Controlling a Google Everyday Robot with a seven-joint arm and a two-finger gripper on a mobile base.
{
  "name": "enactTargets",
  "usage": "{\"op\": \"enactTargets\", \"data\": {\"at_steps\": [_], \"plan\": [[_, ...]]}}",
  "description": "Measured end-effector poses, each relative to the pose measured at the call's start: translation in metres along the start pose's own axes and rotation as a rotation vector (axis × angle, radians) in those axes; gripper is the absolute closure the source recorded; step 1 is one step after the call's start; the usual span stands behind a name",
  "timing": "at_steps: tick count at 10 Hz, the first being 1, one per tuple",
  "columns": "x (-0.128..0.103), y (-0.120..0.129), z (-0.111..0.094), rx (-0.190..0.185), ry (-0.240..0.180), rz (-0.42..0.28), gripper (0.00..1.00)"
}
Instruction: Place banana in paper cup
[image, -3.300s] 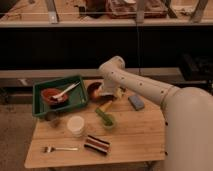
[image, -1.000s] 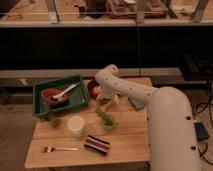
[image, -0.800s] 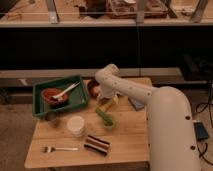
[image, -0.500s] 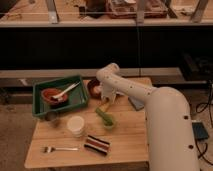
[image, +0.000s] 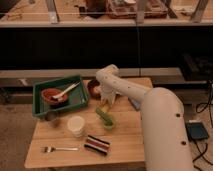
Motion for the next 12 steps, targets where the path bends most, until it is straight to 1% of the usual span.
{"op": "enactTargets", "data": {"at_steps": [5, 6, 8, 11, 12], "plan": [[-0.001, 0.0, -0.003, 0.0, 0.002, -0.003, 1.0], [-0.004, 0.001, -0.008, 0.014, 0.018, -0.019, 1.0], [-0.011, -0.009, -0.04, 0.095, 0.068, -0.078, 1.0], [-0.022, -0.02, -0.115, 0.212, 0.144, -0.193, 1.0], [-0.024, -0.023, -0.134, 0.25, 0.165, -0.223, 1.0]]}}
